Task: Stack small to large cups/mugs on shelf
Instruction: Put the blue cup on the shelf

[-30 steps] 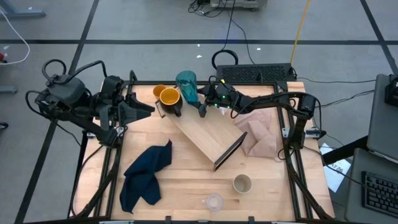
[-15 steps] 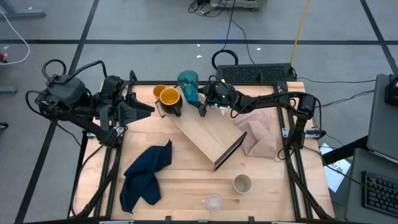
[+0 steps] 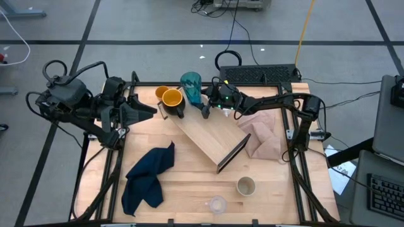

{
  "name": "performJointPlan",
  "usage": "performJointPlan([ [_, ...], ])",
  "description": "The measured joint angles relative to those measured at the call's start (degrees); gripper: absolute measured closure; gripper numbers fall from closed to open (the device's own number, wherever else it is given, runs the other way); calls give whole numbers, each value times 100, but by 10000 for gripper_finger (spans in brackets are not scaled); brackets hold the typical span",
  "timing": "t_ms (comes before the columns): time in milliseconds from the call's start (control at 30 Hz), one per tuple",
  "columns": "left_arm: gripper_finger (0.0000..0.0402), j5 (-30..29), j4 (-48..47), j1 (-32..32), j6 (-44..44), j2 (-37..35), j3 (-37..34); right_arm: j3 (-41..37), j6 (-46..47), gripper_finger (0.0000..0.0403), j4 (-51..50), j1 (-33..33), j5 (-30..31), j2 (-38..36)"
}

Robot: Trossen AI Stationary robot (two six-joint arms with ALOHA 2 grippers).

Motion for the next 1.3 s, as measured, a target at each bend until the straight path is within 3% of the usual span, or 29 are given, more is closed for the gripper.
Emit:
performJointPlan([
  [467, 215, 0, -2, -100, 9, 0, 0, -1, -13, 85, 27, 76, 2, 2],
  [900, 215, -39, -19, -176, -23, -2, 0, -9, 593, 83, 77, 146, -12, 7],
  [1300, 215, -42, -52, -177, -28, -2, 0, -7, 262, 26, -30, 99, -4, 4],
])
